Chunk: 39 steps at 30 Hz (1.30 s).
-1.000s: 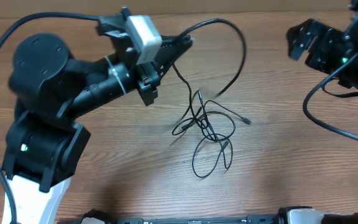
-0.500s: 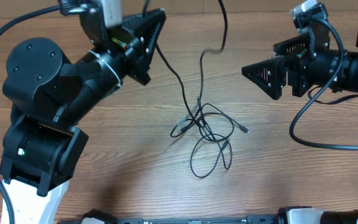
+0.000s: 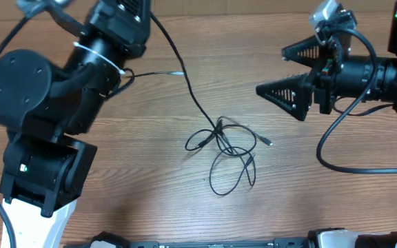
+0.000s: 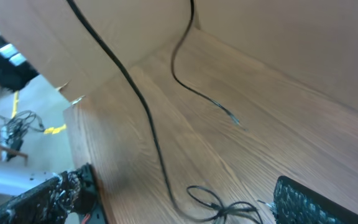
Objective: Untangle cables
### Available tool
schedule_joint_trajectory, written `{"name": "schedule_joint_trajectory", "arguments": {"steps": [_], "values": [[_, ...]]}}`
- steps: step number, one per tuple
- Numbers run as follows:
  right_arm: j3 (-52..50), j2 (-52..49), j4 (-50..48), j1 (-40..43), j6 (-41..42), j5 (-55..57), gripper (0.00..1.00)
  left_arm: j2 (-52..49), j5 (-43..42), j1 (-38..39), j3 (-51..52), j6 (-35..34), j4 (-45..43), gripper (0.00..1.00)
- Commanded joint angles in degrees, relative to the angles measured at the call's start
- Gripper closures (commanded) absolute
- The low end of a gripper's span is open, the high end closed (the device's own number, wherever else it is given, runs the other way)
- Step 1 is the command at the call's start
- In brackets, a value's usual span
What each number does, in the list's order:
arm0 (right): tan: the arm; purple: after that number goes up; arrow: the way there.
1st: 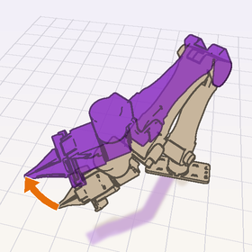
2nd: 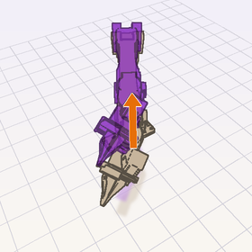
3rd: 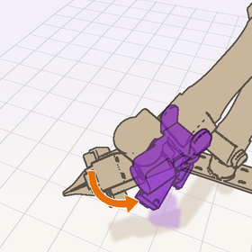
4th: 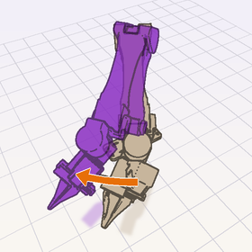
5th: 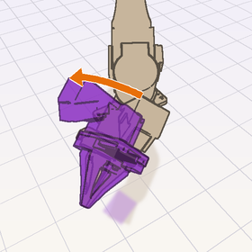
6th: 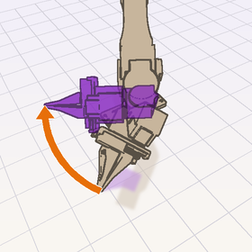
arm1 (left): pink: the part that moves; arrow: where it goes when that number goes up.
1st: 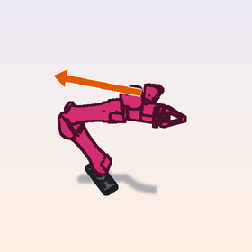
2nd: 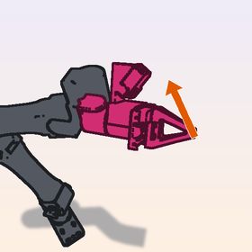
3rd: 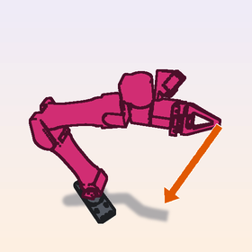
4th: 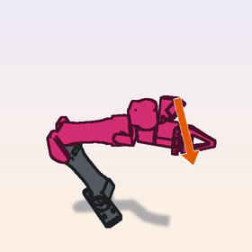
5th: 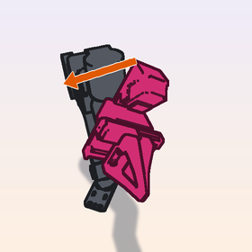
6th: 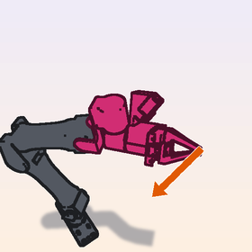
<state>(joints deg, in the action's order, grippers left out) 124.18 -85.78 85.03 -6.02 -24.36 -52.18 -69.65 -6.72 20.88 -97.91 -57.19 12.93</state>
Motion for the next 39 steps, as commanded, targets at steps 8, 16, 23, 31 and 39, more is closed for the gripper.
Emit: {"name": "schedule_joint_trajectory", "arguments": {"steps": [8, 16, 23, 31, 39], "values": [[0.66, -0.09, -0.96, -1.81, -1.05, -1.97, 0.0, 0.15, 4.74, 0.0, -0.9, -5.01, -7.5, 0.96], [0.66, -0.09, -3.87, -1.81, -1.05, -5.97, 0.0, -1.92, -1.49, 0.31, -0.87, -5.05, -0.79, 0.96], [0.63, -0.13, -5.9, -2.23, -1.05, -9.44, 0.0, -6.69, -9.94, 2.36, -0.87, -8.74, -0.9, 0.96], [-0.09, -0.57, -5.84, -2.67, -1.03, -7.82, 0.0, -10.69, -13.94, 7.48, -0.87, -12.74, -1.18, 0.96], [-0.11, -2.95, -5.01, -2.67, 0.13, -8.83, 0.0, -10.95, -11.65, 12.41, -0.87, -12.59, -1.16, 0.96]]}}
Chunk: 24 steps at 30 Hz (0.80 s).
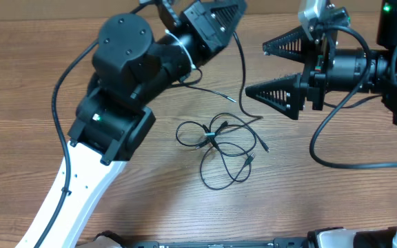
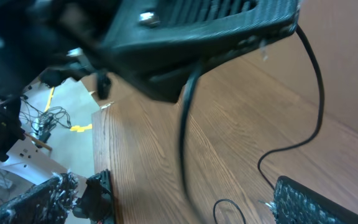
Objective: Untangle cables
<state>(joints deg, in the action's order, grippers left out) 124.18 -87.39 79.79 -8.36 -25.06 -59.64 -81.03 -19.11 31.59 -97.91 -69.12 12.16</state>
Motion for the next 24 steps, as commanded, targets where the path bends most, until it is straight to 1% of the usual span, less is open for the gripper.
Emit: {"name": "schedule_joint_trajectory", "arguments": {"steps": [1, 3, 8, 9, 11, 12, 14, 15, 16, 18, 20, 21, 22, 24], "values": [[-0.09, -1.57, 0.24, -0.33, 0.81, -2.32, 0.0, 0.37, 1.53, 2.05, -0.87, -0.48, -0.39, 0.96], [-0.09, -2.12, 0.22, -0.39, 0.76, -4.46, 0.0, 0.11, 1.92, 2.58, -0.87, -0.55, -0.57, 0.96], [-0.09, -2.45, 0.04, -1.99, 0.74, -4.74, 0.01, -0.74, 1.68, 3.32, -0.87, -0.57, -0.85, 0.96], [-0.09, -2.45, -0.02, -2.4, 0.74, -4.72, 0.03, -0.98, 1.68, 3.37, -0.87, -0.66, -0.92, 0.96], [-0.09, -2.45, -0.26, -3.98, 0.7, -4.11, 0.12, -1.46, 1.51, 3.76, -0.87, -0.79, -1.44, 0.96], [-0.09, -2.45, -0.24, -4.37, 0.7, -3.58, 0.18, -1.66, 1.44, 3.91, -0.9, -0.76, -1.68, 0.96], [-0.09, -2.45, -0.22, -5.22, 0.74, -2.23, 0.37, -1.73, 1.46, 4.09, -0.87, -0.79, -1.75, 0.96], [-0.09, -2.45, -0.22, -5.53, 0.74, -1.6, 0.49, -1.73, 1.44, 4.09, -0.87, -0.74, -1.7, 0.96], [-0.09, -2.45, -0.2, -5.64, 0.74, -1.36, 0.65, -1.73, 1.44, 4.07, -0.87, -0.74, -1.7, 0.96], [-0.09, -2.45, -0.24, -5.77, 0.74, -1.27, 0.83, -1.73, 1.07, 4.09, -0.9, -0.74, -1.68, 0.96], [-0.09, -2.45, -0.24, -5.77, 0.74, -1.11, 0.96, -1.73, 1.01, 4.07, -0.9, -0.74, -1.68, 0.96], [-0.09, -2.45, -0.22, -5.77, 0.79, -0.5, 0.96, -1.73, 0.98, 4.07, -0.87, -0.7, -1.66, 0.95], [-0.09, -2.45, -0.2, -5.77, 0.83, 1.18, 0.96, -1.73, 0.24, 4.07, -0.9, -0.2, -1.66, 0.75], [-0.09, -2.45, -0.22, -5.75, 1.84, 3.93, 0.96, -1.73, -1.07, 3.69, -0.87, 1.22, -1.64, 0.41]]}}
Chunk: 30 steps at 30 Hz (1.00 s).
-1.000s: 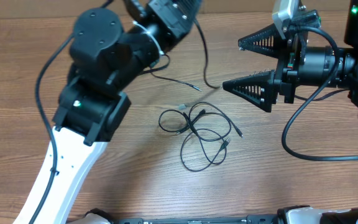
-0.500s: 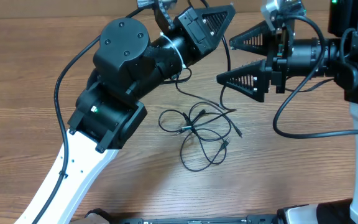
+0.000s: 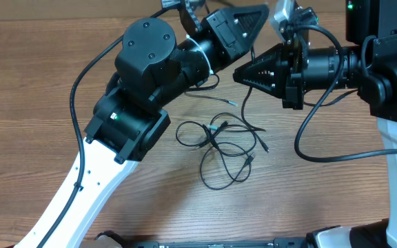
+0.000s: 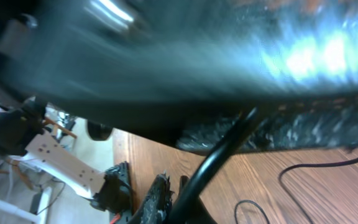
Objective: Untangle cables
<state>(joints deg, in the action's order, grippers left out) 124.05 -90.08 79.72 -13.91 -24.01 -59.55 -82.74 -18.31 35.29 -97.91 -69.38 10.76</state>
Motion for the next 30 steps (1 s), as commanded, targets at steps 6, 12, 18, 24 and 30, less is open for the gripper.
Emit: {"name": "schedule_joint_trajectory", "arguments": {"steps": [6, 12, 18, 24, 30], "values": [[0.11, 0.28, -3.89, 1.16, 14.45, 16.83, 0.96, -0.02, -10.1, -2.95, -0.9, 8.37, 0.98, 0.0], [0.17, 1.09, -10.62, 6.29, 26.03, 20.15, 0.96, -0.02, -19.56, -7.54, -0.87, 12.94, 4.02, 0.0], [0.17, 4.79, -20.7, 12.59, 33.05, 19.02, 0.96, -0.02, -25.18, -10.71, -0.9, 22.43, 14.08, 0.0], [0.17, 8.72, -33.03, 23.67, 41.05, 19.1, 0.96, -0.02, -25.09, -11.8, -0.87, 33.42, 26.84, 0.0], [0.15, 9.9, -35.32, 35.58, 42.69, 23.37, 0.96, -0.04, -19.52, -11.8, -0.87, 38.77, 37.0, 0.0]]}}
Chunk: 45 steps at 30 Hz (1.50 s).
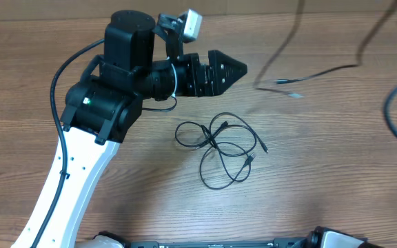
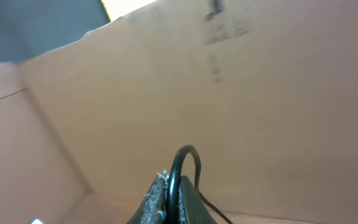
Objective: Untangle cables
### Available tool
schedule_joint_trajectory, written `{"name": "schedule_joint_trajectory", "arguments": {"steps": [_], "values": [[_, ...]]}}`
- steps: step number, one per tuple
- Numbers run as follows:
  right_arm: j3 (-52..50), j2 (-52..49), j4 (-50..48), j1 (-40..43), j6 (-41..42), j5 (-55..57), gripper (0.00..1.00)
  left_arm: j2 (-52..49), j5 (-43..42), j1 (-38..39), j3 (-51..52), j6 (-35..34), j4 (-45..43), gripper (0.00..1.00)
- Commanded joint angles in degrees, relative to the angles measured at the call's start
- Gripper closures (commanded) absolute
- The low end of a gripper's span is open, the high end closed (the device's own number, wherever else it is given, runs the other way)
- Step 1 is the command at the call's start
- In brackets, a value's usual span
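A loose tangle of thin black cables (image 1: 219, 148) lies on the wooden table at centre. Another black cable (image 1: 316, 72) hangs blurred over the table's upper right, one strand running up out of the overhead view. My left gripper (image 1: 243, 67) points right, just above and left of the tangle; its fingers meet in one point and nothing shows between them. The overhead view does not show my right gripper. In the right wrist view my right gripper (image 2: 176, 190) is shut on a black cable (image 2: 188, 152) that loops out above the fingertips.
The left arm's bulky black body (image 1: 109, 103) and white link cover the table's left side. The right arm's own thick cable (image 1: 391, 110) curves in at the right edge. A brown cardboard wall (image 2: 260, 93) fills the right wrist view. Bare wood (image 1: 322, 179) lies right of the tangle.
The right gripper, then tip to tip with the left one above the tangle, has left the overhead view with a cable in it. The left gripper has turned and come lower, without the cable.
First the left gripper held a cable end up at far left, the right gripper open at right. Then the left had carried it to centre. Then the right was shut on it beside the left. Now the right holds it out of view; the tangle is smaller.
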<state>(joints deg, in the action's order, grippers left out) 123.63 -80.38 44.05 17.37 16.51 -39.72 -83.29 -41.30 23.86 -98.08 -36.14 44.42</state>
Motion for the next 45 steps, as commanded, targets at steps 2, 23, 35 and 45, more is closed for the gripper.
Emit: {"name": "schedule_joint_trajectory", "arguments": {"steps": [2, 23, 35, 45], "values": [[0.57, 0.17, 2.67, 7.17, 2.16, 5.92, 0.96, 0.5, 6.51, -0.37, -0.7, 5.53, 6.19, 0.0], [0.55, -2.27, 21.9, 37.68, 2.14, 32.85, 0.96, 0.5, 35.93, -0.37, -0.7, 5.53, 26.62, 0.0], [0.46, -16.41, 36.02, 42.42, 2.16, 35.01, 0.96, 0.5, 35.93, -0.37, -0.7, 5.53, 30.32, 0.0], [0.46, -28.87, 43.71, 42.86, 2.16, 32.54, 0.0, 0.5, 35.91, -0.37, -0.7, 5.53, 30.56, 0.0]]}}
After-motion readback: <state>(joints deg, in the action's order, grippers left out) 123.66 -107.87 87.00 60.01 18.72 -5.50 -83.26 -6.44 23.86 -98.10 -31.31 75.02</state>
